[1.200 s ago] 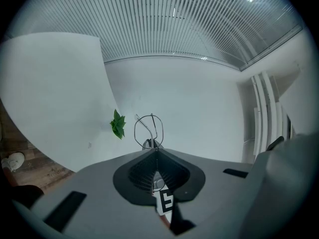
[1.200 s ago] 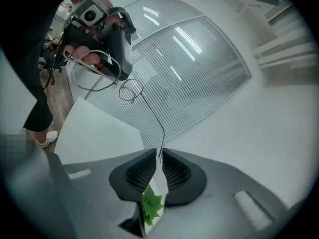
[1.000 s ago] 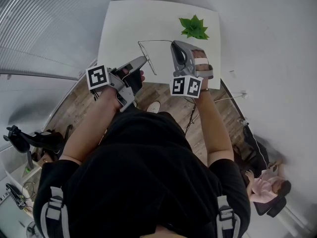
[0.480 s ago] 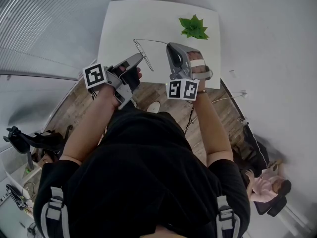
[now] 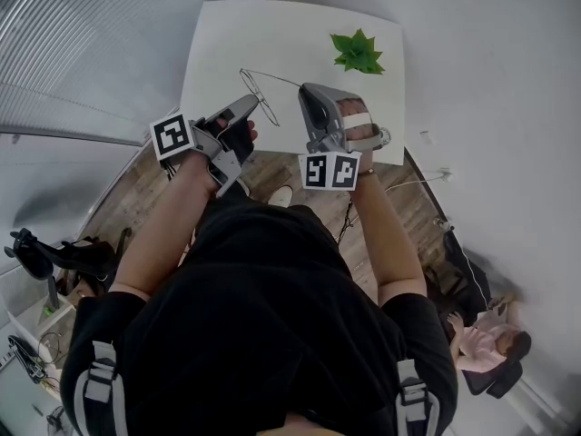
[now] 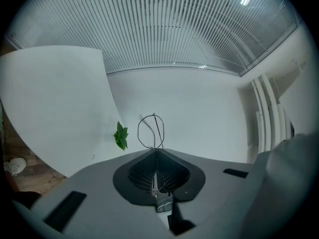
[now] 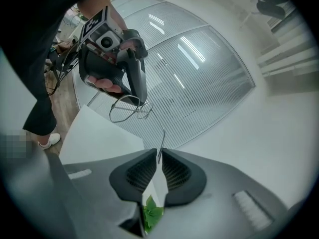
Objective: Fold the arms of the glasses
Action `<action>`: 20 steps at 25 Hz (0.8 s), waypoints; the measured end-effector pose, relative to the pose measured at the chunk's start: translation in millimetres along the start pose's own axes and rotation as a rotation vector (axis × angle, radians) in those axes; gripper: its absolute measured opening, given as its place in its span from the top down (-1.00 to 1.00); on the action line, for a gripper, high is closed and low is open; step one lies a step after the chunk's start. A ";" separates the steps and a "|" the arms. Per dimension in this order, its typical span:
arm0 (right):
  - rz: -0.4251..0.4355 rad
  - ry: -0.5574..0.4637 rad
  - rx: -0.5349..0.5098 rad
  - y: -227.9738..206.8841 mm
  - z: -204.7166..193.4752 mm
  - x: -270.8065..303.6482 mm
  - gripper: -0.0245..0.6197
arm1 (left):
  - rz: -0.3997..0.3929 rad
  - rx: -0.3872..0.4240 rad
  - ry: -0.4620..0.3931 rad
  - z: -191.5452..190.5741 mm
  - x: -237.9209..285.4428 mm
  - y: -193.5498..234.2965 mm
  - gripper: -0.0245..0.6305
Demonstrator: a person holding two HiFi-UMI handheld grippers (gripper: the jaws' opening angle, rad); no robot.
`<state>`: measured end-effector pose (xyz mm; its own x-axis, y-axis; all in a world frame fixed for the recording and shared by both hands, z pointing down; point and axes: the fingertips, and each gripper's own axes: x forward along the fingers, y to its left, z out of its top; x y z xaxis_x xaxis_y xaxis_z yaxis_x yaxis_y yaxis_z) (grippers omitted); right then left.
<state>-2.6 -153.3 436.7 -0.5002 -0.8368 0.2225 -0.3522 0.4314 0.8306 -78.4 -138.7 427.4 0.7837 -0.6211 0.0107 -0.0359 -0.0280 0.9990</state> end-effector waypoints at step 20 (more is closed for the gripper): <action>0.022 -0.029 0.002 14.2 19.7 -1.5 0.79 | 0.017 0.006 -0.037 13.7 -3.5 3.3 0.88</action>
<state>-22.4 -139.3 438.1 -0.5306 -0.8170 0.2260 -0.3426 0.4505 0.8244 -89.8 -147.4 430.0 0.7597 -0.6497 0.0257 -0.0527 -0.0221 0.9984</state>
